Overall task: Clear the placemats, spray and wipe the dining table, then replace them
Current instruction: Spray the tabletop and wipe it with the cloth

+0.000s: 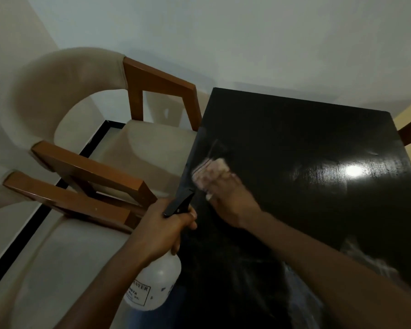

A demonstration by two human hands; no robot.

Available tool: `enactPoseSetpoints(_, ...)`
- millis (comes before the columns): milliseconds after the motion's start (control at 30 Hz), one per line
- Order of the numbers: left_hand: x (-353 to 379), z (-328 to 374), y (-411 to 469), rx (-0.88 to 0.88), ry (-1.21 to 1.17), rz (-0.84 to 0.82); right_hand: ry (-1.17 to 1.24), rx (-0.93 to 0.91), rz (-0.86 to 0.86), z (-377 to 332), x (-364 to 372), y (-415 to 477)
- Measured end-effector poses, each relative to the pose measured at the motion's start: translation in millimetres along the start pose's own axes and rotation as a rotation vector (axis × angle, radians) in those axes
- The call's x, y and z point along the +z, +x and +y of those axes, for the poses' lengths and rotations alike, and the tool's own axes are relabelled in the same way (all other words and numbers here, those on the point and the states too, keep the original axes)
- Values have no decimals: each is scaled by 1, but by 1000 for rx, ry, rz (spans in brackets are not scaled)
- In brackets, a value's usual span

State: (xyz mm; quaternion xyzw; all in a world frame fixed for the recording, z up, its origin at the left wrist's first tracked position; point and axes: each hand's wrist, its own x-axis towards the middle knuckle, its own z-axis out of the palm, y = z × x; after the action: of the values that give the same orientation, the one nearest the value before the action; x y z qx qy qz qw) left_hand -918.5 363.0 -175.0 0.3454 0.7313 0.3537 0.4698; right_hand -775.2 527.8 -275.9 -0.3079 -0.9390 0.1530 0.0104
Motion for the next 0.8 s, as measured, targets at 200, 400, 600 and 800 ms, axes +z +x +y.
enactPoseSetpoints(200,-5,-3,15,-14,-55,1,-3,-571,-292,-20,12,-31)
enactPoseSetpoints(400,-11,-13,24,-30,-70,48,8,80,-23,64,-20,79)
enactPoseSetpoints(600,-16,-20,29,-6,-113,66,56,236,46,52,-14,120)
enactPoseSetpoints(800,-18,-24,40,2,-167,78,38,-557,-194,-37,20,18)
